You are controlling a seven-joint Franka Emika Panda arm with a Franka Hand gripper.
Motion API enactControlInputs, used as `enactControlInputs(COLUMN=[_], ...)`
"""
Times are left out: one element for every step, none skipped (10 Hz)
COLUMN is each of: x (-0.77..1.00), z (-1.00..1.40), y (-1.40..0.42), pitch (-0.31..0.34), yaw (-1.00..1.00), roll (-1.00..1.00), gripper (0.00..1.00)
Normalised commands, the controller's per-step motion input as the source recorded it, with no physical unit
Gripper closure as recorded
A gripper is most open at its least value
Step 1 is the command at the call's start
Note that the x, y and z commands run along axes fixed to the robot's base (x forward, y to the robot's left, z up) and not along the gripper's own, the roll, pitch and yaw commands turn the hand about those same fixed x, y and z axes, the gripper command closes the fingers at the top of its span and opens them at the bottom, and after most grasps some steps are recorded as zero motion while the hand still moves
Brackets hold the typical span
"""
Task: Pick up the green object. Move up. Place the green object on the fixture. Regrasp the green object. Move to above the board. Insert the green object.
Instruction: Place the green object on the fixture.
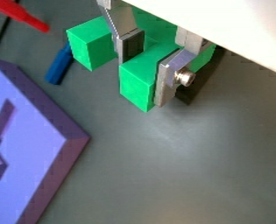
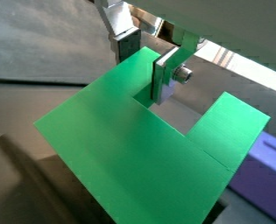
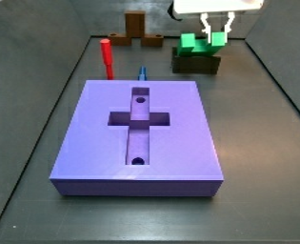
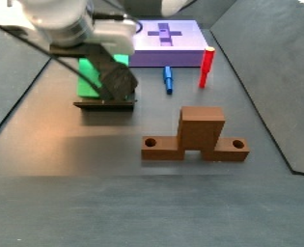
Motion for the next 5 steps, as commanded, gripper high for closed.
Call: enactControlInputs(x=[0.07,0.00,0.00,0.00,0.00], z=[-0.26,0.00,-0.03,-0.09,0.00], y=[0.17,0.00,0.04,0.04,0.00], pitch=[0.000,0.000,0.000,0.000,0.000], yaw=[-0.14,0.00,0.00,0.00,0.00], roll=[-0.05,-0.01,-0.23,-0.21,-0.01], gripper=[1.00,1.00,1.00,1.00,1.00])
